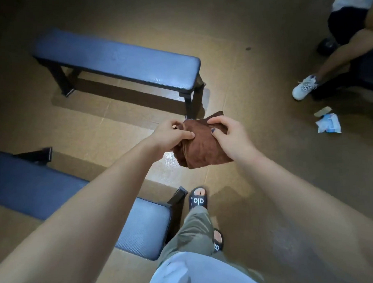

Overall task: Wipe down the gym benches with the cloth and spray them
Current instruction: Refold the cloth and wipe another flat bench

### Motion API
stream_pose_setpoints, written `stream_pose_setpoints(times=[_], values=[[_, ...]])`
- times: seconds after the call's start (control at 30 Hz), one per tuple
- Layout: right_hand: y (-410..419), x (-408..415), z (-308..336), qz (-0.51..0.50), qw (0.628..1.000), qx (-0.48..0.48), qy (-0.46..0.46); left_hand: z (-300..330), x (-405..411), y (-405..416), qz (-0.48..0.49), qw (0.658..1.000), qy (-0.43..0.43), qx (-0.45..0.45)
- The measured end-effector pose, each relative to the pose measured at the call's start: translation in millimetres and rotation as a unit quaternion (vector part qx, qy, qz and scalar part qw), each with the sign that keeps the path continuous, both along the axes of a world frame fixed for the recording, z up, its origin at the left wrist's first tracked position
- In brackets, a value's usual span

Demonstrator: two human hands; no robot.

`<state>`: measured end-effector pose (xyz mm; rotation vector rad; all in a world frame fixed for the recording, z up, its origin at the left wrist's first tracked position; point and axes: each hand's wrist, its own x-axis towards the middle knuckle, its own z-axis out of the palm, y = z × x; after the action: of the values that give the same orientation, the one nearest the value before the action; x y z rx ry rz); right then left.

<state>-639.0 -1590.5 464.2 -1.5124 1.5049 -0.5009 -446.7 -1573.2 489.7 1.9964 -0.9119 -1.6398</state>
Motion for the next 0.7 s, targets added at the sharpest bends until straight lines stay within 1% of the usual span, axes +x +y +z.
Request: stream_pose_setpoints(times=[0.07, 0.2, 0.47, 0.57, 0.7], values=[[-37.7, 9.0, -6.9, 0.016, 1.0, -0.002, 0.008, -7.8, 10.2, -35.1, 0.022, 1.0, -0.006, -0.011], [-122.0, 21.7, -29.3, 0.021, 0.999, 0.014, 0.025, -29.5, 28.3, -119.9, 0.018, 0.999, -0.018, -0.02], [-271.2, 62.3, -76.4, 0.043, 0.998, 0.032, 0.032, -72.5, 62.4, -257.5, 0.055, 0.997, -0.042, -0.029], [-322.8, 75.0, -105.2, 0.058, 0.997, 0.03, 0.045, -106.5, 74.1, -306.3, 0.07, 0.995, -0.055, -0.035], [-385.2, 91.6, -168.4, 0.098, 0.993, 0.018, 0.066, -170.2, 87.4, -366.7, 0.098, 0.991, -0.08, -0.037]])
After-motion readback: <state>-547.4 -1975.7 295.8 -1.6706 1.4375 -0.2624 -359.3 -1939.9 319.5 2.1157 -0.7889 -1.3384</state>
